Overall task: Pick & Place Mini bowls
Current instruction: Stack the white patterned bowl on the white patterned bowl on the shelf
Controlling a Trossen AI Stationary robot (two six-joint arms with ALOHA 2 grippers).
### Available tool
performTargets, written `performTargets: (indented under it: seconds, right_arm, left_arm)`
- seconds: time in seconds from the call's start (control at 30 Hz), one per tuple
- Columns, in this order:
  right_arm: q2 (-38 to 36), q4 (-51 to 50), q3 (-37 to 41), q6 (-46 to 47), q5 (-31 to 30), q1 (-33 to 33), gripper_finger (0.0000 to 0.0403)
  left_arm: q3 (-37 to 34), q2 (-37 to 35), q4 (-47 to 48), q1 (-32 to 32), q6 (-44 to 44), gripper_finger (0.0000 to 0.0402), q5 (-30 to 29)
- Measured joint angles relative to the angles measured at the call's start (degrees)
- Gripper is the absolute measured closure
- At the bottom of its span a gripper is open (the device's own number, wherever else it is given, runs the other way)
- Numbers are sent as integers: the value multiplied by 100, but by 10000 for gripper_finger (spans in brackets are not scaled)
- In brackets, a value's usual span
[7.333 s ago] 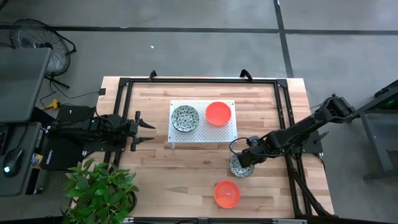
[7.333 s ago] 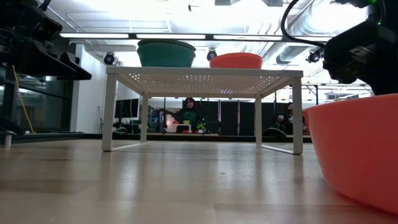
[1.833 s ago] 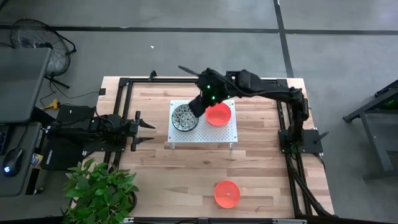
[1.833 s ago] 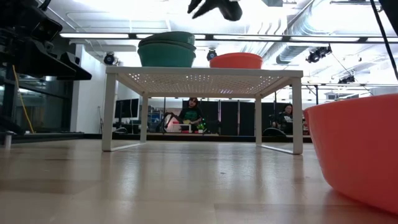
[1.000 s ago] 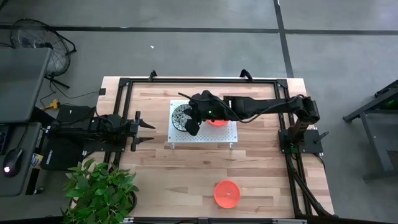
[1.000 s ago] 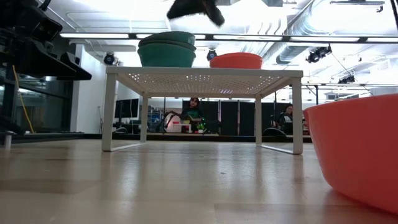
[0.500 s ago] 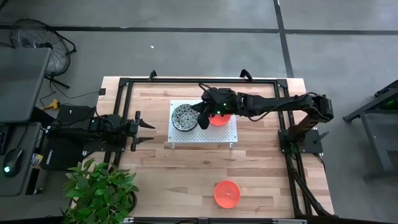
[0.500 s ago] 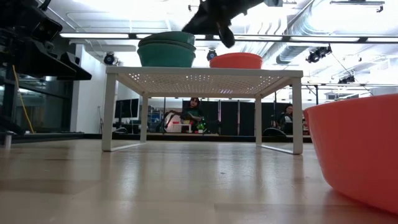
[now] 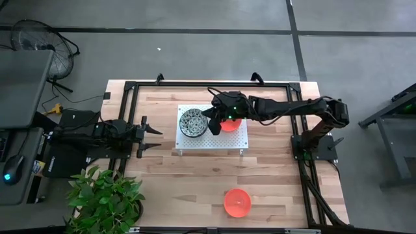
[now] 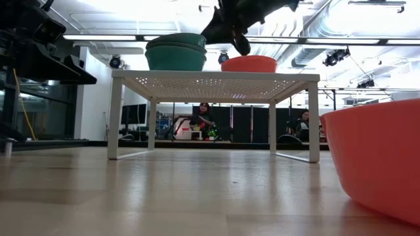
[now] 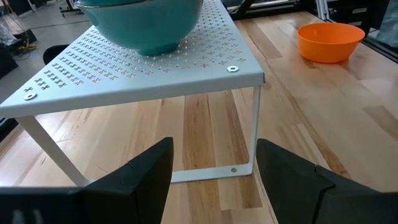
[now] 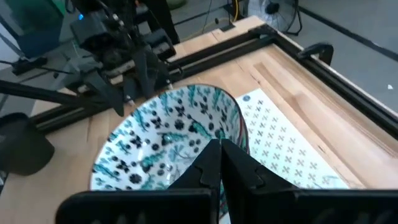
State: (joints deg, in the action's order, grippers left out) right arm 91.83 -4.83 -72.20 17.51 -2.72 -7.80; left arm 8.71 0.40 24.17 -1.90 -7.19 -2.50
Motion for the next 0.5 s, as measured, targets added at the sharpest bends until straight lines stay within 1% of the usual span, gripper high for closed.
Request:
performTargets:
  seconds: [0.2,0.5]
  right_arm:
    - [2,-194,0,3,29,-47,402]
    - [43,-226,0,43,15,-55,402]
  left_arm:
    - [0,-2,1,1,-1,176,0]
    - [2,-2,1,-1,1,176,-2]
